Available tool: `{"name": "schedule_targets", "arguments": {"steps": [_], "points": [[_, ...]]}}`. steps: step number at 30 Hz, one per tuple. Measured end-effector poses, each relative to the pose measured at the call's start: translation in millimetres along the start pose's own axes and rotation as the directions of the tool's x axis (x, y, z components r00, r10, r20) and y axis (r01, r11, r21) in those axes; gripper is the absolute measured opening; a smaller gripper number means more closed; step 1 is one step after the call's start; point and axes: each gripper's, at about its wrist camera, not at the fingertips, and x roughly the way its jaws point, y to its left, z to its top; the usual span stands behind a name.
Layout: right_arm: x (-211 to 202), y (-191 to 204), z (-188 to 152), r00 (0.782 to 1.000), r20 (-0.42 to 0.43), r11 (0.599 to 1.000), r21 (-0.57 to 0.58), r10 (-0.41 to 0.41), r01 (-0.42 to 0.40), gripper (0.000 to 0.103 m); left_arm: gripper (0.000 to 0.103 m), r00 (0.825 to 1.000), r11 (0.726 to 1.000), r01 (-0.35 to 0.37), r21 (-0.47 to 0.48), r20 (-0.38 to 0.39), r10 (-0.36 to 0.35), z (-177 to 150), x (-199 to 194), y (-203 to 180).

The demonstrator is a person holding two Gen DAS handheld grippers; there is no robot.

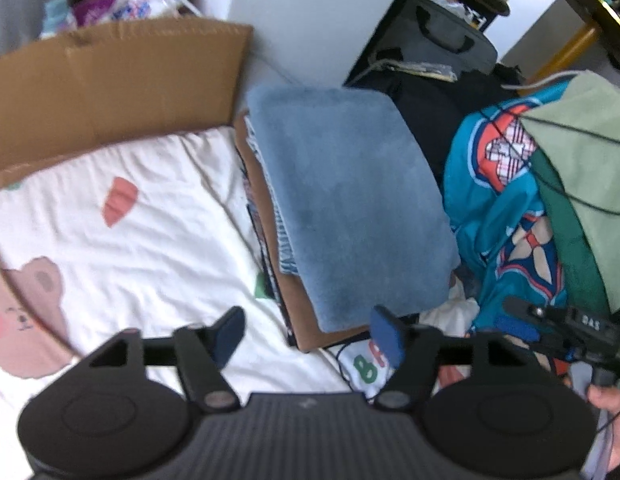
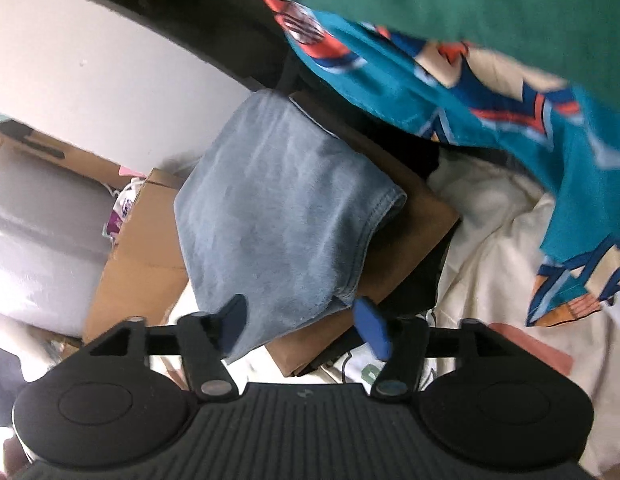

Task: Fold clothes

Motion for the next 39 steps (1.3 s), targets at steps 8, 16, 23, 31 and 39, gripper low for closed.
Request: {"name": "schedule_targets", "arguments": {"steps": [8, 16, 23, 31, 39], "points": [[-35, 40, 6, 0.998, 0.006, 0.996, -0.072, -0.058, 0.058, 0.095, 0.086, 0.999, 0.999, -0.031, -0.021, -0.007, 0.031, 8, -56, -15], [-71, 85, 13, 0.996, -0.001, 0.986, -0.142, -0.090, 0.089, 0.103, 0.095, 0.995, 0.995, -0.092, -0.025, 0.036, 0.093, 15, -126, -23], [-98, 114, 12, 0.986, -0.010, 0.965, -0.206, -0.167, 0.161, 0.103, 0.096, 0.992, 0.992, -0.123, 0.012, 0.040, 0.122, 9, -186, -36], [-139, 139, 17, 0.977, -0.006, 0.947, -0.244, -0.215, 0.207, 0.103, 0.100, 0.976, 0.979, -0.199, -0.033, 0.087, 0.202, -8, -264, -30], [-174, 190, 11, 0.969, -0.014, 0.911, -0.346, -0.245, 0.226, 0.103, 0.102, 0.960, 0.962, -0.251, -0.107, 0.101, 0.262, -22, -331, -16]]}}
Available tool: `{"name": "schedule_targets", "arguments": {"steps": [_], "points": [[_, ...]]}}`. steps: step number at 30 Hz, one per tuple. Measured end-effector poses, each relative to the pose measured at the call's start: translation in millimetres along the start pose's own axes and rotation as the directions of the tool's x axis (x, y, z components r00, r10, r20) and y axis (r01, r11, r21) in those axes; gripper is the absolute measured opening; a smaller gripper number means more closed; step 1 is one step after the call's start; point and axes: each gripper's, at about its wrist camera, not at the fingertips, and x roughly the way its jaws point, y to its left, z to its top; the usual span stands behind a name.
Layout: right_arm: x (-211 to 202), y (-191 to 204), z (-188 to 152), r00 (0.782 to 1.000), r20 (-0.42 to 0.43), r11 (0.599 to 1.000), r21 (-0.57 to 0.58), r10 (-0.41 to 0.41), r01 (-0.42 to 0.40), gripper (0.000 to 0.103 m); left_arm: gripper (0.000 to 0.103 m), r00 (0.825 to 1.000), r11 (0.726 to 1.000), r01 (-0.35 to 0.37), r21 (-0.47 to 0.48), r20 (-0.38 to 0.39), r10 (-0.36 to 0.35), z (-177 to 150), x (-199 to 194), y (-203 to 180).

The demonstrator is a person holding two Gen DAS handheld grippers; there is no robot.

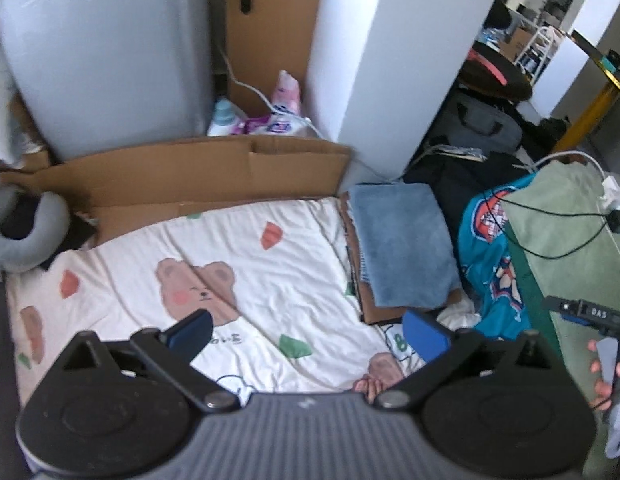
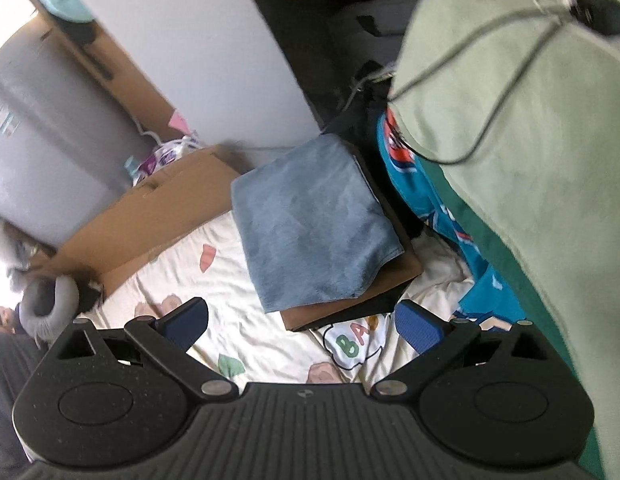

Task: Fold clothes

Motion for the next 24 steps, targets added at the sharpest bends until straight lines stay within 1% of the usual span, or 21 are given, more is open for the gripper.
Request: {"name": "schedule_targets", "arguments": {"steps": [3, 6, 10, 13, 17, 21, 24], "points": [[-19, 19, 1, 1.000, 0.006, 0.999, -0.044, -0.005, 0.006, 0.103, 0.102, 0.999, 0.999, -0.032, -0.006, 0.038, 0.032, -4, -26, 9], [-33, 35, 2, 1.000, 0.004, 0.997, -0.071, -0.015, 0.015, 0.103, 0.102, 0.997, 0.999, -0.041, -0.036, 0.064, 0.043, -9, -48, 19], [-51, 59, 3, 1.000, 0.003, 0.996, -0.092, -0.019, 0.019, 0.103, 0.102, 0.995, 0.996, -0.082, -0.021, 0.051, 0.083, -16, -70, 29], [-67, 81, 5, 1.000, 0.015, 0.993, -0.115, -0.001, 0.003, 0.103, 0.102, 0.993, 0.995, -0.093, -0.041, 0.067, 0.095, -21, -91, 41], [-82, 114, 6, 1.000, 0.008, 0.989, -0.149, 0.020, -0.018, 0.103, 0.102, 0.991, 0.993, -0.111, -0.046, 0.072, 0.115, -29, -105, 51], [-88, 147, -4, 1.000, -0.004, 0.977, -0.211, 0.024, -0.024, 0.103, 0.102, 0.990, 0.991, -0.116, -0.071, 0.068, 0.121, -46, -107, 59], [-88, 168, -14, 0.999, -0.022, 0.970, -0.239, 0.032, -0.036, 0.103, 0.102, 0.983, 0.984, -0.160, -0.077, 0.077, 0.166, -61, -110, 66]]}}
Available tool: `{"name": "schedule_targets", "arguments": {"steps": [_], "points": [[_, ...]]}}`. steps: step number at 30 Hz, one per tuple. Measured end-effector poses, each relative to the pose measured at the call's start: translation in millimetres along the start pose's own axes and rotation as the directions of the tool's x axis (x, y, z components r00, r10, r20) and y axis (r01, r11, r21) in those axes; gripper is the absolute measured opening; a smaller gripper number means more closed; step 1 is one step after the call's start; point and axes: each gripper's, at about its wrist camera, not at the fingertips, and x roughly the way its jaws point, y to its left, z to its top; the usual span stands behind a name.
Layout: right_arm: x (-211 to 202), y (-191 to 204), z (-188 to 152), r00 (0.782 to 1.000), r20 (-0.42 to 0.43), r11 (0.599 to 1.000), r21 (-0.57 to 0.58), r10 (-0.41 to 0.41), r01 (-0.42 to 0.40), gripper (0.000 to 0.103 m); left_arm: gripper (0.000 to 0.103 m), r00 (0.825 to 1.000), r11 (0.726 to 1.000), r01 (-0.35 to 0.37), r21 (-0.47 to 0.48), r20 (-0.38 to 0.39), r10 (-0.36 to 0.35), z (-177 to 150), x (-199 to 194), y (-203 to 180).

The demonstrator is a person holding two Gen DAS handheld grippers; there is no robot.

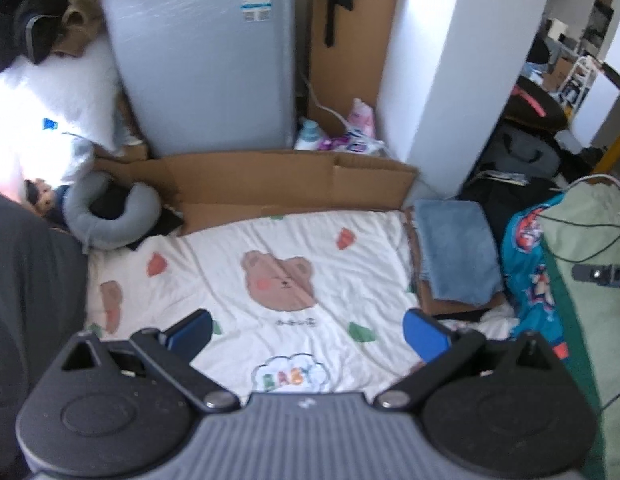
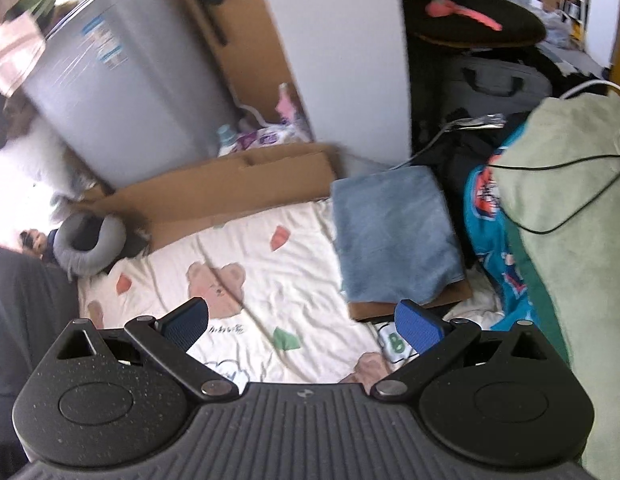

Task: Fold clothes

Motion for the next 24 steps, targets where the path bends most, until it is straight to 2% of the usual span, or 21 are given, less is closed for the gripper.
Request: {"name": "schedule_targets", "arguments": {"steps": [4, 8, 14, 24], "points": [[3, 29, -6, 1.000, -0.015, 0.999, -0.030, 0.014, -0.014, 0.103, 0.102, 0.999, 0.998, -0.023, -0.054, 0.028, 0.024, -18, -5, 12], [10, 57, -13, 1.000, -0.024, 0.995, -0.103, -0.010, 0.007, 0.103, 0.102, 0.998, 0.996, -0.052, -0.074, 0.026, 0.055, -33, -5, 20], [23, 82, -25, 0.999, -0.052, 0.992, -0.127, -0.007, 0.000, 0.103, 0.103, 0.996, 0.990, -0.075, -0.116, 0.036, 0.080, -51, -1, 25], [41, 120, -43, 0.996, -0.086, 0.986, -0.162, 0.009, -0.023, 0.103, 0.103, 0.995, 0.977, -0.074, -0.198, 0.054, 0.086, -84, 30, 8]]}}
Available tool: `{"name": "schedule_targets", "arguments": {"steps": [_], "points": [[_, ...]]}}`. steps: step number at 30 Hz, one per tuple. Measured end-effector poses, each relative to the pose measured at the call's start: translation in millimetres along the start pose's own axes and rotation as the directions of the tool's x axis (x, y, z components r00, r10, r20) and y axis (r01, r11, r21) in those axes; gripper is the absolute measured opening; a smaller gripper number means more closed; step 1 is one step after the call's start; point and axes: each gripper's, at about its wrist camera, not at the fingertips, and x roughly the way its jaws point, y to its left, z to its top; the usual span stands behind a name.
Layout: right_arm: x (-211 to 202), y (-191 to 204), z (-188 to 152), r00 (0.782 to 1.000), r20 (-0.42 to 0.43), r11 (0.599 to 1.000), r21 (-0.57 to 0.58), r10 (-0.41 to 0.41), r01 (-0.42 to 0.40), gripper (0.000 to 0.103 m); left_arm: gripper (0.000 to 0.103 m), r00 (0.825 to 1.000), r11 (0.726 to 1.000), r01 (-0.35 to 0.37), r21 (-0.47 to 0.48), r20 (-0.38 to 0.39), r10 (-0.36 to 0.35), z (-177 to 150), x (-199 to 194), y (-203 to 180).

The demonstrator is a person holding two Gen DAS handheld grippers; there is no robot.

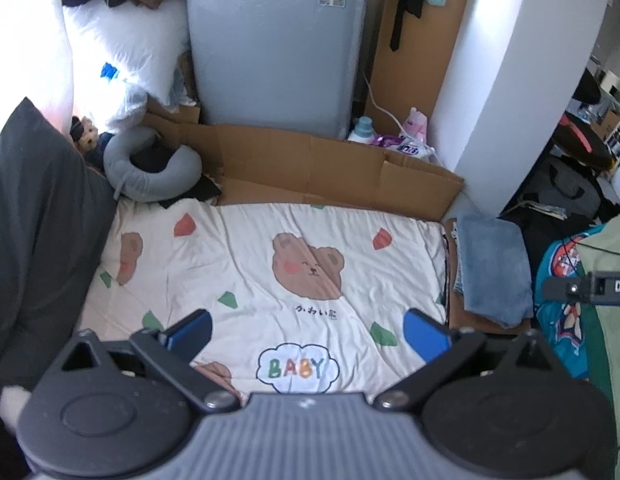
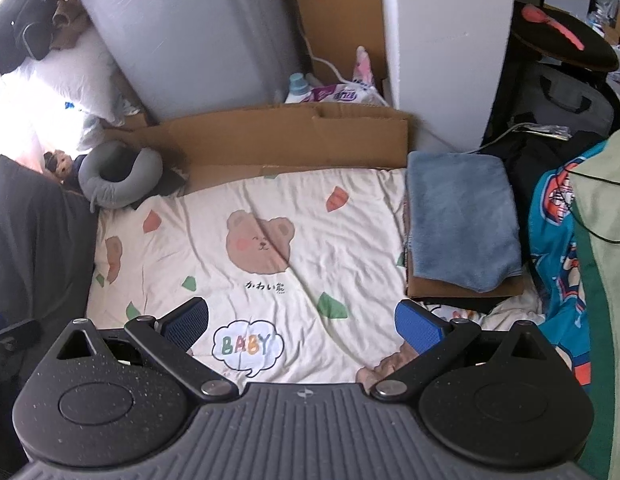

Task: Fold clothes

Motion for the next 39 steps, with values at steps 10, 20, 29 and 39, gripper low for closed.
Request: {"name": "schedule_targets", "arguments": {"steps": [10, 20, 29, 39], "points": [[18, 17, -14, 1.000, -0.006, 1.000, -0.002, -0.002, 0.002, 0.103, 0.103, 0.998, 0.996, -0.063, -0.064, 0.023, 0.065, -40, 26, -6], [31, 6, -37, 0.999, 0.010, 0.998, -0.046, -0.047, 0.048, 0.102, 0.103, 0.991, 0.980, -0.130, -0.154, 0.015, 0.134, -69, 42, 11], [45, -6, -55, 0.998, -0.029, 0.996, -0.062, -0.058, 0.056, 0.103, 0.103, 0.992, 0.979, -0.123, -0.165, 0.021, 0.128, -73, 42, 8], [65, -17, -78, 0.995, -0.072, 0.996, -0.059, -0.069, 0.065, 0.102, 0.103, 0.988, 0.977, -0.152, -0.149, -0.003, 0.153, -78, 45, -1]]}}
